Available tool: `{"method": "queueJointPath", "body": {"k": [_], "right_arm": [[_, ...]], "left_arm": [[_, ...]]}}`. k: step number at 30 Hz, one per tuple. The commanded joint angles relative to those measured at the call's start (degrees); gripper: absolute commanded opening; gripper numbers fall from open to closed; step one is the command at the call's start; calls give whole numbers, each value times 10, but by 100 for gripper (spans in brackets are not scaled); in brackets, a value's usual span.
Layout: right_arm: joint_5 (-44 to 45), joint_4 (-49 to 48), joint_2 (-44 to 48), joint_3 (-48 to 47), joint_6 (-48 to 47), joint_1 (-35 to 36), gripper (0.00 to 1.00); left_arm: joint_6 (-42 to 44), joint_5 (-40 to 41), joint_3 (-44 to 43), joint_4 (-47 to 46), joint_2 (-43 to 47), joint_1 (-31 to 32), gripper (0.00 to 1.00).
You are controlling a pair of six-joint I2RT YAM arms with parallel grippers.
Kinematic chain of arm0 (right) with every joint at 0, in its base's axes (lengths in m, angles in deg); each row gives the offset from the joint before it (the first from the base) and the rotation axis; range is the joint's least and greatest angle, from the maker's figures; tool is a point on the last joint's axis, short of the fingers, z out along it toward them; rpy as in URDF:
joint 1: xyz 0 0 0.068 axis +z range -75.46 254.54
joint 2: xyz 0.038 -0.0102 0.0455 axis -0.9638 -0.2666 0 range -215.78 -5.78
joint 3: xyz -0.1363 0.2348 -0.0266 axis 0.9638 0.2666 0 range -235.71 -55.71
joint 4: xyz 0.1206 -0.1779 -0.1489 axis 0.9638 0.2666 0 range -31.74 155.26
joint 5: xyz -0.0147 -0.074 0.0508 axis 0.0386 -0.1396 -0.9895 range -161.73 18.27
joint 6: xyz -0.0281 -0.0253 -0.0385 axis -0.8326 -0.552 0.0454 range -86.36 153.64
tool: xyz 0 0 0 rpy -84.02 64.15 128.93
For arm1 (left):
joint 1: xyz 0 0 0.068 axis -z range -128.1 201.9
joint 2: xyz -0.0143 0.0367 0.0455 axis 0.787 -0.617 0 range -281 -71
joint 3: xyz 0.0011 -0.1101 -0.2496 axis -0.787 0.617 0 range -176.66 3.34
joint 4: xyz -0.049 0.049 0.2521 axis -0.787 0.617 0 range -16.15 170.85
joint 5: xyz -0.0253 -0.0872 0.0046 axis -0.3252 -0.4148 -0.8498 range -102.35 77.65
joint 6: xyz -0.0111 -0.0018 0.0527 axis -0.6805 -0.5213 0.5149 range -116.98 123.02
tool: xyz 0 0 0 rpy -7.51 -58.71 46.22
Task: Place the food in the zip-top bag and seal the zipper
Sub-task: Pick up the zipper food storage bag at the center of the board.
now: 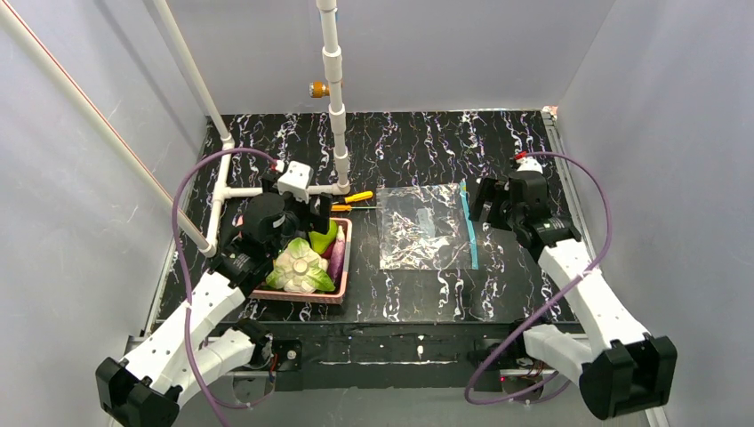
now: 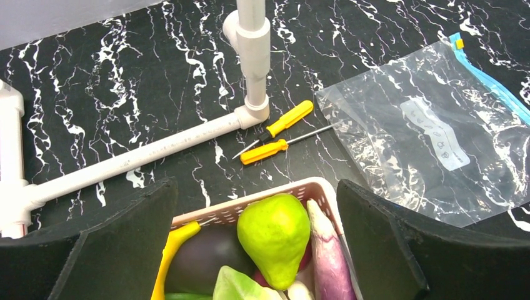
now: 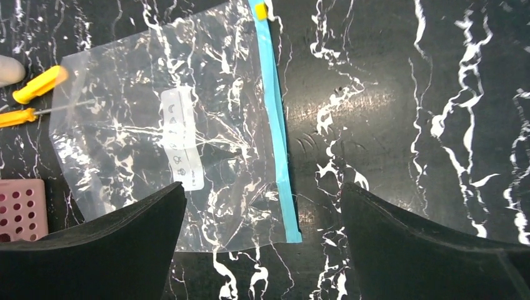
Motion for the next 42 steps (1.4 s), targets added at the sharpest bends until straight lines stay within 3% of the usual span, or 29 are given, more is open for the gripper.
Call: {"method": "queueJointPath", "body": {"k": [1,6,9,26,32,38,42], "right_arm": [[-115,-13,-38,-10,24,-58,100],[-366,-76,-103,17,63,-197,100],[-451,-115,-153,21,84,-224,93],[-484,-142,-304,46,68,-254,85],[-541,-185,-348,59,78,-252,78],[-566,-218,-356,70,83,-235,67],[-567,-221,-350,71,77,-224,55]], "left_arm": [[15,15,-23,7,0,12,100],[14,19,-27,13,-8,19,99],[14,19,-26,12,-6,21,99],[21,15,-32,20,-19,36,100],[22,13,-35,24,-27,42,99],[22,9,-36,26,-33,46,99],[22,4,-38,28,-37,47,100]]}}
